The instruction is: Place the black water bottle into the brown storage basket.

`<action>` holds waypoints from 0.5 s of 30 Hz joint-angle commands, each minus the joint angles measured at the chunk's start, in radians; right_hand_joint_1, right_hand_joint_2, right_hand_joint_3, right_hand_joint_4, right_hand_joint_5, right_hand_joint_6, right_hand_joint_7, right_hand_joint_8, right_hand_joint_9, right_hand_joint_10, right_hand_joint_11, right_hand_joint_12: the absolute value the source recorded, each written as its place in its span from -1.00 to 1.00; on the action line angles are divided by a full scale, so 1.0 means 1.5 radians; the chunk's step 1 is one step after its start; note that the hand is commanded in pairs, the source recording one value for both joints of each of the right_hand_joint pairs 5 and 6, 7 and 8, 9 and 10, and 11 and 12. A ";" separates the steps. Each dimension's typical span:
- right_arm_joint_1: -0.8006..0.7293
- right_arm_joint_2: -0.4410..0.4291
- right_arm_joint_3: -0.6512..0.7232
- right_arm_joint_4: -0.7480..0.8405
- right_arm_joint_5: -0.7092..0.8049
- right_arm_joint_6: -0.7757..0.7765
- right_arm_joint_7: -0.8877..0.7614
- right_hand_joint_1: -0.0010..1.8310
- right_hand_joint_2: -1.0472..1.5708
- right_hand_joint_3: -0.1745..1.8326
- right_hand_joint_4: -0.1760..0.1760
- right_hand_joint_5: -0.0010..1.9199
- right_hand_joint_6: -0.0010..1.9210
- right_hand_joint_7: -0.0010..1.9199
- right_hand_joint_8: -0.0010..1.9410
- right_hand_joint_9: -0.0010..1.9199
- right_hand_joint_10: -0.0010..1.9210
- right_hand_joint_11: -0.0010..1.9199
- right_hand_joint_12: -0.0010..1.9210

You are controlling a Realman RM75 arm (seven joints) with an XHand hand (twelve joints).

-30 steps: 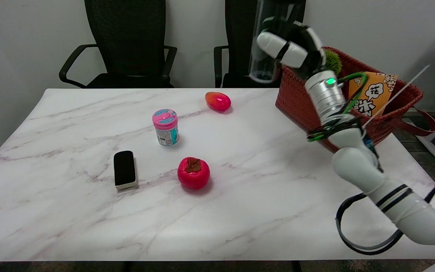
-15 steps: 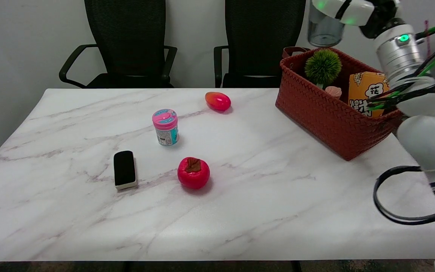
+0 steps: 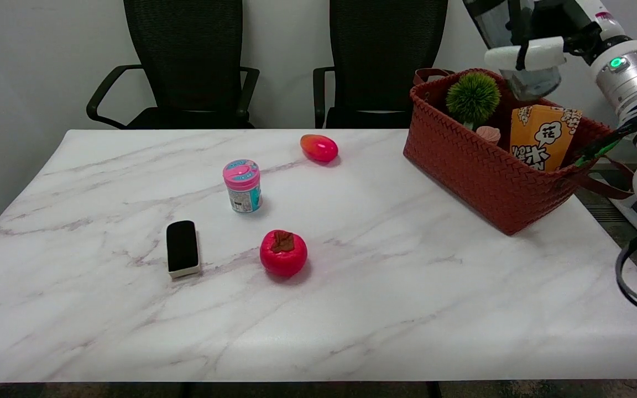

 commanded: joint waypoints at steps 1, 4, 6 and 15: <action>0.121 0.088 -0.095 -0.159 -0.107 -0.067 -0.005 0.41 0.61 -0.32 0.00 -0.08 -0.08 0.20 0.19 0.24 0.24 0.13 0.12; 0.218 0.086 -0.159 -0.194 -0.105 -0.067 -0.005 0.41 0.61 -0.32 0.00 -0.08 -0.08 0.20 0.19 0.24 0.24 0.12 0.12; 0.267 0.082 -0.202 -0.218 -0.104 -0.067 -0.005 0.41 0.61 -0.32 0.00 -0.08 -0.08 0.20 0.19 0.24 0.24 0.12 0.12; 0.432 0.046 -0.425 -0.326 -0.076 -0.030 -0.005 0.40 0.60 -0.31 0.00 -0.07 -0.07 0.21 0.19 0.24 0.24 0.12 0.12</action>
